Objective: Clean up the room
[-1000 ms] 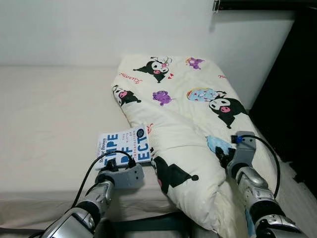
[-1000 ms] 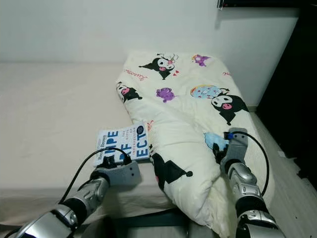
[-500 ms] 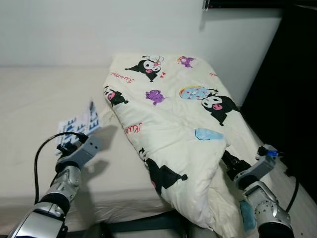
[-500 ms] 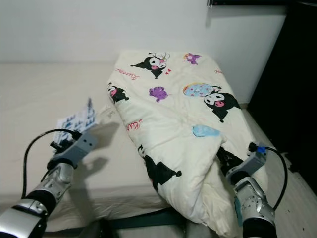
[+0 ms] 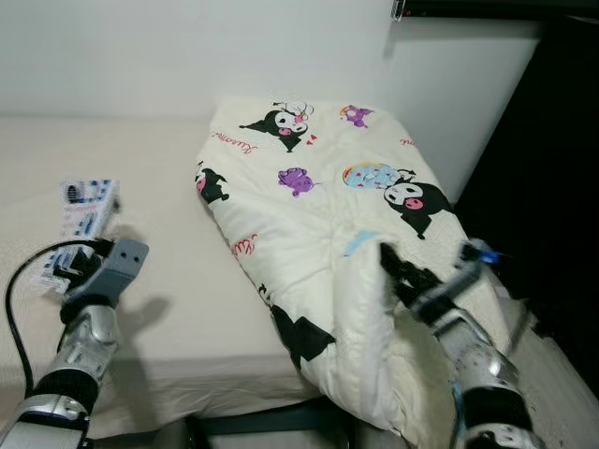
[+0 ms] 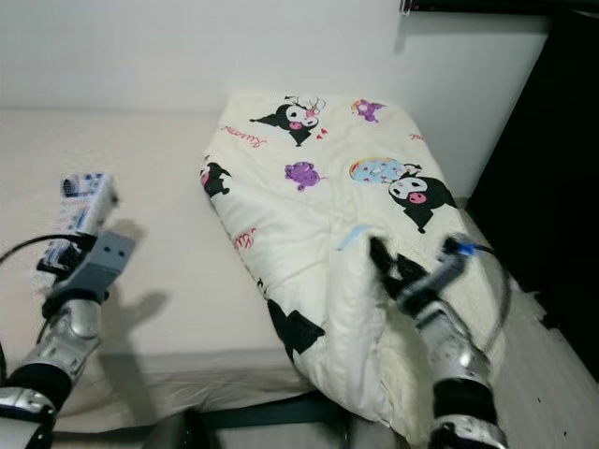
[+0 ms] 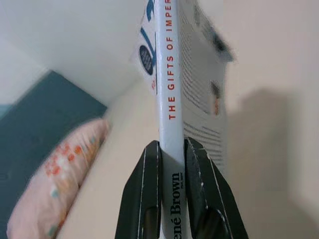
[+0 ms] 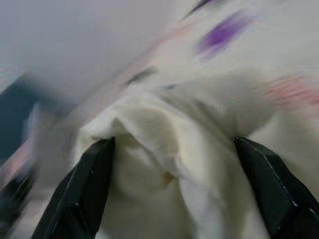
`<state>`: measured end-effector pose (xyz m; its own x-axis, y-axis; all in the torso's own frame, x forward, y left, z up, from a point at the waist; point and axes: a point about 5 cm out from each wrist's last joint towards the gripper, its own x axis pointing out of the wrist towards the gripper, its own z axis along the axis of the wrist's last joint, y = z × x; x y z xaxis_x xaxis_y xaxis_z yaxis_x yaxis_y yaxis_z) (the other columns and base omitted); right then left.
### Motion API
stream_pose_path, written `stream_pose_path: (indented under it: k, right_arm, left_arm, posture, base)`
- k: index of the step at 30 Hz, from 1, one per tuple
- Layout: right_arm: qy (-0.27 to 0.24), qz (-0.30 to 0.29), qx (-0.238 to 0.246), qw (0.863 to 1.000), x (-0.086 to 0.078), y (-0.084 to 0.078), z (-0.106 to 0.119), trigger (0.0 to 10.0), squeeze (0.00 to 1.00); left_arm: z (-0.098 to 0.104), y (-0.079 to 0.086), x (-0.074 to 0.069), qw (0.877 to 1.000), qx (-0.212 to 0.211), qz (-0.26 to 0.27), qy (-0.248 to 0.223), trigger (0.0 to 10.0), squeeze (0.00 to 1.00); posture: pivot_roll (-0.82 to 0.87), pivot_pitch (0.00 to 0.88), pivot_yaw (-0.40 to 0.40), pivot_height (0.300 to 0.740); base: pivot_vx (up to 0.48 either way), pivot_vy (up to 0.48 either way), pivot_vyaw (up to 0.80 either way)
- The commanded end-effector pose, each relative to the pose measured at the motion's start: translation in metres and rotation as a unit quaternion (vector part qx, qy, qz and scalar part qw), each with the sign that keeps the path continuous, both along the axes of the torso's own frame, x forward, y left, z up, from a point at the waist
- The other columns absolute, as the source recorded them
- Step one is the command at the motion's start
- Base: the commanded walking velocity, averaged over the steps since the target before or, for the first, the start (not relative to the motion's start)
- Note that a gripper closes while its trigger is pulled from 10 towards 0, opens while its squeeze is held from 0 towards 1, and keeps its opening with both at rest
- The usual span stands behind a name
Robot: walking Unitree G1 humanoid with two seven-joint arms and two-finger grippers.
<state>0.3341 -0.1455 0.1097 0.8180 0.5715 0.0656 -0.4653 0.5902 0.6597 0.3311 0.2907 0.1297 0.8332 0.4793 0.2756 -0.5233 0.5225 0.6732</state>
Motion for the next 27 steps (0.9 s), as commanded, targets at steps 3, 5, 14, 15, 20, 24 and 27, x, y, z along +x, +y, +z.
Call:
stream_pose_path:
  k: [3,5,14,15,20,24,27]
  right_arm:
    - [-0.005,0.174,-0.032,0.984,-0.013,0.056,0.001,10.0,1.0]
    - [-0.022,0.257,-0.042,0.965,-0.027,0.076,0.003,10.0,1.0]
    - [-0.104,0.429,-0.003,0.897,-0.061,0.086,0.04,10.0,1.0]
    - [-0.107,0.421,-0.003,0.901,-0.058,0.078,0.043,10.0,1.0]
    - [-0.131,0.426,-0.001,0.895,-0.064,0.052,0.059,10.0,0.0]
    - [-0.168,0.412,-0.006,0.896,-0.068,0.035,0.073,10.0,0.0]
    - [-0.185,0.298,-0.035,0.936,-0.043,0.02,0.076,10.0,0.0]
  left_arm:
    - [0.044,0.004,0.008,0.996,0.021,0.003,-0.083,0.0,0.0]
    - [0.058,0.004,0.01,0.994,0.03,0.001,-0.106,0.0,0.0]
    - [0.091,-0.005,0.012,0.986,0.009,-0.013,-0.168,0.0,0.0]
    - [0.091,-0.008,0.012,0.986,0.009,-0.016,-0.168,0.0,0.0]
    - [0.088,-0.023,0.016,0.986,0.002,-0.038,-0.16,0.0,0.0]
    - [0.085,-0.038,0.021,0.986,-0.009,-0.06,-0.155,0.0,0.0]
    - [0.086,-0.048,0.024,0.985,-0.011,-0.071,-0.156,0.0,0.0]
  posture:
    - [-0.03,0.033,-0.07,0.432]
    - [-0.02,0.032,-0.072,0.432]
    - [-0.04,0.025,-0.062,0.432]
    - [-0.04,0.025,-0.062,0.432]
    - [-0.05,0.025,-0.054,0.432]
    - [-0.06,0.025,-0.049,0.432]
    - [-0.06,0.025,-0.049,0.432]
  base:
    - [0.0,0.0,0.0]
    - [0.0,0.0,0.0]
    - [0.0,0.0,0.0]
    - [0.0,0.0,0.0]
    - [0.0,0.0,0.0]
    - [0.0,0.0,0.0]
    - [0.0,0.0,0.0]
